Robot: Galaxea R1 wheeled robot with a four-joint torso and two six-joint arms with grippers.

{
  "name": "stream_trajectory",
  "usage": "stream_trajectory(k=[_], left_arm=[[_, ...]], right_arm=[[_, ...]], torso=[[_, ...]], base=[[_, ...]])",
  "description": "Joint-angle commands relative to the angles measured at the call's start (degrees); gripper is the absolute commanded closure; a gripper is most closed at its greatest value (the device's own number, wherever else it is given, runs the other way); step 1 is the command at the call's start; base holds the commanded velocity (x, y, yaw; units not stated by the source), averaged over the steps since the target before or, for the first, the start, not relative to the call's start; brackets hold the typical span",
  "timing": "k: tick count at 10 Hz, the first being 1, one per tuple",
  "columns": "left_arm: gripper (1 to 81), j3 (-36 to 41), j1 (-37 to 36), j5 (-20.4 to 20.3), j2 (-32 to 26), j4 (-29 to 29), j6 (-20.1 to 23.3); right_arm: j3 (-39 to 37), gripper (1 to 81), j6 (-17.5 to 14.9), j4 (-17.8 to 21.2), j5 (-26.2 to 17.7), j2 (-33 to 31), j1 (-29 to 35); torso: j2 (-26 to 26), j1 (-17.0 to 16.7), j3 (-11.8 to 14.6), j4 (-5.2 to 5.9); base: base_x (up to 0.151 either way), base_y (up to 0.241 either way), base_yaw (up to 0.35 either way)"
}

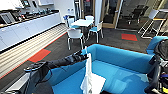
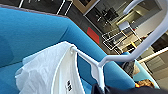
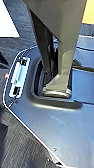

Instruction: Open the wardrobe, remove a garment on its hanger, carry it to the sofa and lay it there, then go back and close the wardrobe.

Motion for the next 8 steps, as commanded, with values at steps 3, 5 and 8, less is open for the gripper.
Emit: stream_trajectory(k=[3, 5, 8], left_arm=[[81.1, -2.8, -6.2, -1.1, -1.7, 4.2, -0.2], [81.1, -2.6, -5.7, -1.1, -3.4, 4.3, 0.0], [81.1, -2.0, -3.6, -1.0, -6.3, 4.9, 0.3]], right_arm=[[0.2, 1.0, -0.2, -0.4, -4.1, 0.4, -0.4], [0.2, 1.0, -0.2, -0.4, -4.1, 0.4, -0.5], [0.1, 1.0, -0.2, -0.4, -4.1, 0.4, -0.6]], torso=[[0.0, 0.0, 0.0, 1.33], [0.0, 0.0, 0.0, 3.13], [0.0, 0.0, 0.0, 7.17]], base=[[0.0, 0.0, 0.0], [0.0, 0.0, 0.0], [0.0, 0.0, 0.0]])
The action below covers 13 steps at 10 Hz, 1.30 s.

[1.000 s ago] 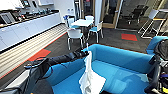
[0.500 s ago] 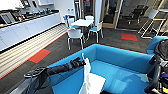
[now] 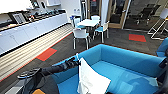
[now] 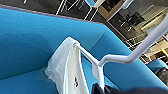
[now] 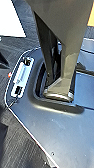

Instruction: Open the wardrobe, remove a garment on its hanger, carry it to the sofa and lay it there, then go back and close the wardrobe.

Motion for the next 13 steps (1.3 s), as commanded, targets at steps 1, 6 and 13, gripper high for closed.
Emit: stream_trajectory(k=[1, 6, 13], left_arm=[[81.1, 1.4, -7.9, -0.5, -2.5, 1.9, 0.2], [81.1, 1.2, -1.3, -0.7, -6.2, 3.8, 0.3], [81.1, -1.9, 4.5, -1.2, -10.1, 4.9, 0.4]], right_arm=[[0.3, 1.0, -0.2, -0.4, -4.2, 0.3, 0.2], [0.3, 1.0, -0.2, -0.5, -4.2, 1.0, 0.3], [0.1, 1.0, -0.2, -0.9, -3.0, 1.0, -0.3]], torso=[[0.0, 0.0, 0.0, 0.0], [0.0, 0.0, 0.0, 1.44], [0.0, 0.0, 0.0, 1.44]], base=[[0.0, 0.0, 0.0], [0.0, 0.0, 0.0], [0.0, 0.0, 0.0]])
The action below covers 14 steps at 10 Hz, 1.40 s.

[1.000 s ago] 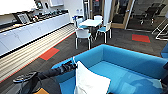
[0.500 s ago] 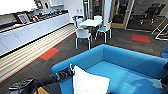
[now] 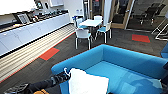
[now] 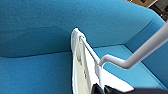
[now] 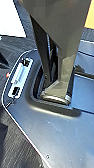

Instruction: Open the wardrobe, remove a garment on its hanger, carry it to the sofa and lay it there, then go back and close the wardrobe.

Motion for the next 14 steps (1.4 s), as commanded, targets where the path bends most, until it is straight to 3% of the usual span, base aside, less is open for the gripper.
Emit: stream_trajectory(k=[1, 3, 4, 6, 8, 11, 14], left_arm=[[81.1, 0.8, -7.7, 0.5, -2.8, 1.7, 0.2], [81.1, 1.4, -6.7, 0.3, -3.5, 2.5, 0.2], [1.0, 1.7, -6.1, 0.3, -3.5, 3.0, 0.2], [1.0, 3.0, -4.8, 0.2, -3.7, 4.3, 0.4], [1.0, 8.8, -0.3, 0.2, -4.6, 13.3, 0.8], [1.0, 20.5, 11.8, 0.2, -6.7, 28.1, 0.8], [1.0, 24.0, 23.7, 0.0, -7.6, 38.7, 0.8]], right_arm=[[0.4, 1.0, -0.2, -0.9, -4.0, 0.5, 0.0], [0.3, 1.0, -0.2, -0.9, -4.0, 0.5, 0.0], [0.3, 1.0, -0.2, -0.9, -4.0, 0.5, 0.0], [0.3, 1.0, -0.2, -0.9, -4.0, 0.5, 0.0], [0.3, 1.0, -0.2, -0.8, -3.9, 0.5, 0.0], [0.2, 1.0, -0.2, -0.6, -4.0, 0.6, 0.3], [0.2, 1.0, 0.1, -0.2, -3.9, 0.7, 0.5]], torso=[[0.0, 0.0, 0.0, 0.0], [0.0, 0.0, 0.0, 0.0], [0.0, 0.0, 0.0, 0.0], [0.0, 0.0, 0.0, 0.0], [0.0, 0.0, 0.0, 0.0], [0.0, 0.0, 0.0, 0.0], [0.0, 0.0, 0.0, 0.0]], base=[[0.0, 0.0, 0.0], [0.0, 0.0, 0.0], [0.0, 0.0, 0.0], [0.0, 0.0, 0.0], [0.0, 0.0, 0.0], [0.0, 0.0, 0.0], [0.0, 0.0, 0.0]])
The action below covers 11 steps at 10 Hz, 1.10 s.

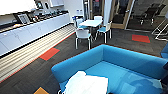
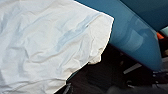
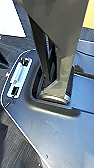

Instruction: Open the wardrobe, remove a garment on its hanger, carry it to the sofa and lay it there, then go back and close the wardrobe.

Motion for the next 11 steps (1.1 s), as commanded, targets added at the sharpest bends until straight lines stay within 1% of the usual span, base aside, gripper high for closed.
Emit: stream_trajectory(k=[1, 2, 3, 4, 5, 6, 8, 9, 11], left_arm=[[1.0, 5.3, 5.8, -2.7, -3.2, 14.9, 0.5], [1.0, 4.6, 8.4, -6.0, -3.9, 16.6, 0.6], [1.0, 3.6, 11.0, -7.5, -4.4, 17.4, 0.6], [1.0, 1.4, 13.6, -7.7, -4.3, 18.7, 0.5], [1.0, -1.7, 15.8, -8.0, -3.3, 19.5, 0.5], [1.0, -5.7, 17.6, -10.2, -1.8, 19.6, 0.5], [1.0, -14.3, 19.8, -18.3, 1.1, 19.6, 0.6], [1.0, -18.6, 20.3, -21.6, 2.5, 19.6, 0.6], [1.0, -25.5, 21.6, -25.3, 4.7, 19.5, 0.5]], right_arm=[[0.5, 1.0, 0.0, -0.1, -3.1, 0.5, 0.4], [0.4, 1.0, 0.0, -0.1, -3.1, 0.5, 0.5], [0.4, 1.0, 0.0, -0.2, -3.1, 0.5, 0.5], [0.4, 1.0, 0.0, -0.2, -3.1, 0.5, 0.5], [0.3, 1.0, 0.0, -0.3, -2.8, 0.5, 0.5], [0.1, 1.0, 0.0, -0.3, -2.8, 0.5, 0.6], [0.0, 1.0, 0.0, -0.3, -2.8, 0.5, 0.5], [0.0, 1.0, 0.0, -0.3, -2.8, 0.4, 0.5], [-0.4, 1.0, 0.0, -0.2, -2.8, 0.5, 0.5]], torso=[[0.0, 0.0, 0.0, 0.0], [0.0, 0.0, 0.0, 0.0], [0.0, 0.0, 0.0, -1.35], [0.0, 0.0, 0.0, -1.72], [0.0, 0.0, 0.0, -2.4], [0.0, -0.1, 0.0, -3.14], [0.0, -0.1, 0.1, -4.5], [0.0, -0.1, 0.1, -5.29], [-0.1, -0.1, 0.1, -6.77]], base=[[0.0, 0.0, 0.0], [0.0, 0.0, 0.0], [0.0, 0.0, 0.0], [0.0, 0.0, 0.0], [0.0, 0.0, 0.0], [0.0, 0.0, 0.0], [0.0, 0.0, 0.0], [0.0, 0.0, 0.0], [0.0, 0.0, 0.0]])
